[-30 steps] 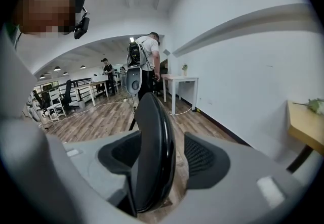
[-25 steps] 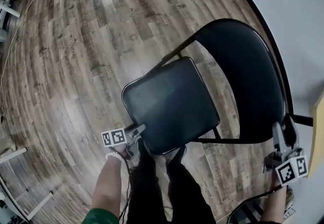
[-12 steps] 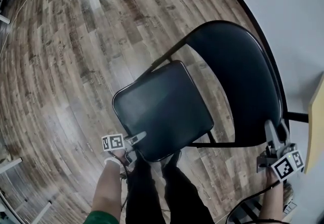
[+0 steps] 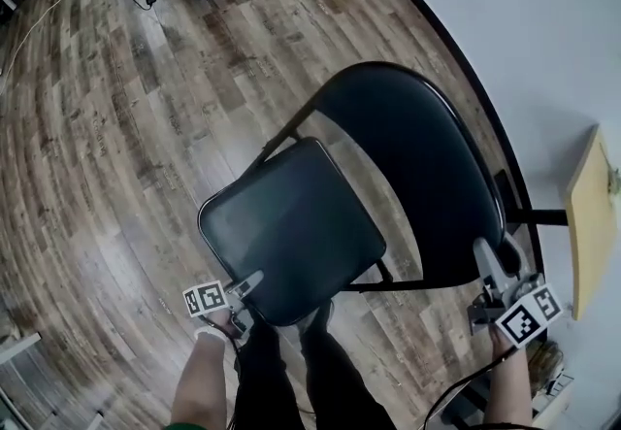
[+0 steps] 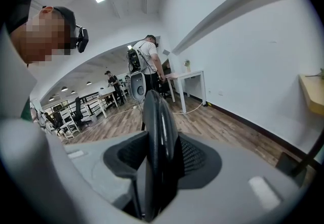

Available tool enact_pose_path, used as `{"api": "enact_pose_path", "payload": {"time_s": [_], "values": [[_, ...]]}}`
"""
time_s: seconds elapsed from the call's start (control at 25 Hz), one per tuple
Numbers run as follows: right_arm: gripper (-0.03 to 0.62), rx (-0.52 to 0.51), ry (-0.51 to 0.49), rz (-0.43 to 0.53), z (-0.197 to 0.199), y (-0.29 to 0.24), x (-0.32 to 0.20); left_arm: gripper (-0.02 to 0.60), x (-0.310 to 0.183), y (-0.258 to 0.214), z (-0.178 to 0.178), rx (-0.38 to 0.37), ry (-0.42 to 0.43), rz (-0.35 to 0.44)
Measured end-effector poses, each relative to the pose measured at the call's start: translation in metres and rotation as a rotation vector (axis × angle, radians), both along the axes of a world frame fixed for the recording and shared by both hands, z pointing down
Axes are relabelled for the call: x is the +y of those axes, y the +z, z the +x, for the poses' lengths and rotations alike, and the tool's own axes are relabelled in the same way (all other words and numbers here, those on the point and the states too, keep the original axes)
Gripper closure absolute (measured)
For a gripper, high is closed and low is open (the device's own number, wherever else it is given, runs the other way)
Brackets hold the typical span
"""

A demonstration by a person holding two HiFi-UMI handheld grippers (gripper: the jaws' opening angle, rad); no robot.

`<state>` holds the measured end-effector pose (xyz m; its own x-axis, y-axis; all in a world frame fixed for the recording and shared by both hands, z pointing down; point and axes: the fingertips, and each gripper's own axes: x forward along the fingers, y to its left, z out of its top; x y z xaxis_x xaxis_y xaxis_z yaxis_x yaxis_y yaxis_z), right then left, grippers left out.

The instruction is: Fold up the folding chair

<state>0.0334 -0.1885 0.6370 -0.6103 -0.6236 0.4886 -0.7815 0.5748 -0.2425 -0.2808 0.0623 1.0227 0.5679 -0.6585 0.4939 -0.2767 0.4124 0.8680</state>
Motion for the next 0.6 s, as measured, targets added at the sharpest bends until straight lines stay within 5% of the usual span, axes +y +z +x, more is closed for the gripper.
{"api": "enact_pose_path", "payload": {"time_s": [0.36,0.6], "values": [[0.424,0.002,-0.01,0.088,-0.007,-0.054,0.012,0.176,-0.031,-0.087,0.018,0.001,-0.094,0.045],[0.431,0.01,-0.025,0.135,-0.016,-0.082,0.025,0.176,-0.054,-0.141,0.039,-0.002,-0.051,0.064]]}}
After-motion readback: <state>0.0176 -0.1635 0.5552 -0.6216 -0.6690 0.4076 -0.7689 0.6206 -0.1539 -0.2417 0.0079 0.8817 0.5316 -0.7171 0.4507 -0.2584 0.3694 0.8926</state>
